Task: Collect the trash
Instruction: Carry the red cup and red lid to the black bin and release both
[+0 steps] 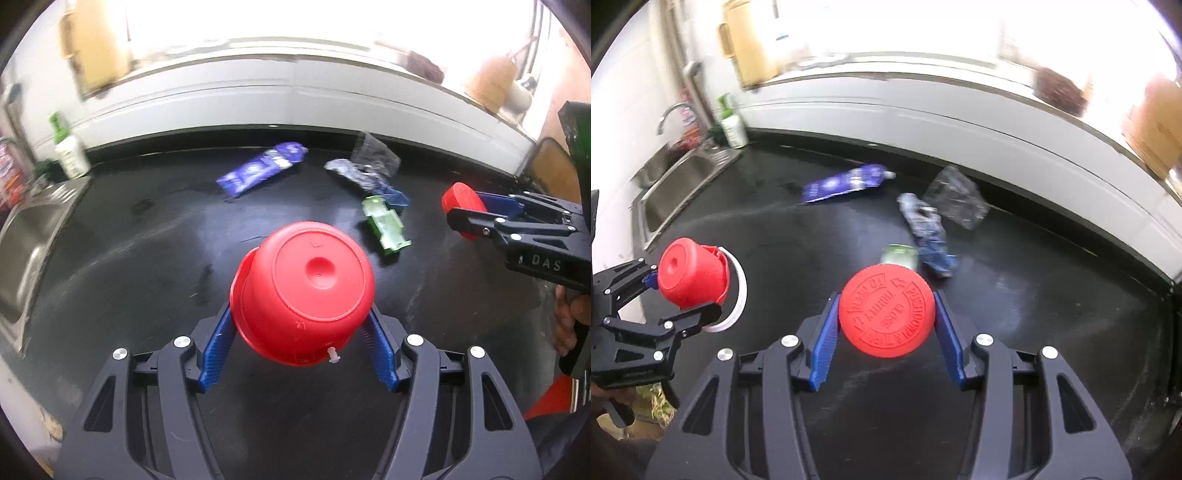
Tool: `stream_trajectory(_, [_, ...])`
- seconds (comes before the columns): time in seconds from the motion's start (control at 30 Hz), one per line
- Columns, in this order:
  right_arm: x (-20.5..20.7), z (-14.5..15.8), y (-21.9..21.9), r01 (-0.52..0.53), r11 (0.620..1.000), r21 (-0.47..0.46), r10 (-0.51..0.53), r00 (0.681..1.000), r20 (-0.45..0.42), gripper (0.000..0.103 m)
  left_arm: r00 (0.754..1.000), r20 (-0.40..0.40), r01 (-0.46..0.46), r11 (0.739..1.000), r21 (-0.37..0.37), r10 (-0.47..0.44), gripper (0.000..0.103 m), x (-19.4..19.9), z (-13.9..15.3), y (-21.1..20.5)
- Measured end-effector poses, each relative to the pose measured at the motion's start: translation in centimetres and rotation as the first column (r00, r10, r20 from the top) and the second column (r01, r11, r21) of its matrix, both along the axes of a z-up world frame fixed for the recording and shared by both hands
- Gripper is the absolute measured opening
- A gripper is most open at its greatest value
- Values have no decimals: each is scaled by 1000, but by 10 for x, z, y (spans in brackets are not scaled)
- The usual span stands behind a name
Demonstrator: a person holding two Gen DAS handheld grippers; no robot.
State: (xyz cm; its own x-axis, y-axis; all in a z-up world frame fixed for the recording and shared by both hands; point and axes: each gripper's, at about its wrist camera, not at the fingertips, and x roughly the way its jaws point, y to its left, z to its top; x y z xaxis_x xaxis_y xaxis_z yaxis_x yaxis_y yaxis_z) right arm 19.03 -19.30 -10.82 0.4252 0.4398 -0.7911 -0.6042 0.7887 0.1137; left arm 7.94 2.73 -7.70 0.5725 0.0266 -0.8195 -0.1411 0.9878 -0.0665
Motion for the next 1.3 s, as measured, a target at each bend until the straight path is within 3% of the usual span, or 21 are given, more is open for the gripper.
stream_trajectory(0.27, [-55, 17, 78, -181, 983, 30, 181, 984, 2, 49, 986, 5, -166, 986, 18, 166, 63, -76, 13, 46])
stream_trajectory(0.37, [-79, 20, 115, -268, 963, 38, 268, 963, 0, 49, 970, 0, -241, 970, 30, 241, 63, -111, 15, 67])
stream_trajectory(0.47, [-107, 24, 157, -365, 930, 50, 366, 931, 1, 49, 940, -9, -341, 939, 36, 341, 63, -153, 16, 92])
stream_trajectory(0.7, [-183, 34, 256, -579, 812, 68, 580, 814, 5, 49, 843, -31, -534, 844, 54, 536, 63, -246, 8, 143])
stream_trajectory(1.03, [-317, 24, 374, -811, 580, 79, 815, 579, -40, 49, 683, -80, -726, 687, 39, 726, 63, -367, -18, 198])
stream_trajectory(1.2, [-373, 2, 418, -860, 505, 76, 861, 495, -116, 49, 639, -112, -763, 645, 36, 761, 63, -413, -43, 213])
stream_trajectory(1.3, [-394, -14, 434, -868, 491, 71, 864, 475, -167, 49, 623, -142, -775, 632, 25, 769, 63, -431, -63, 217])
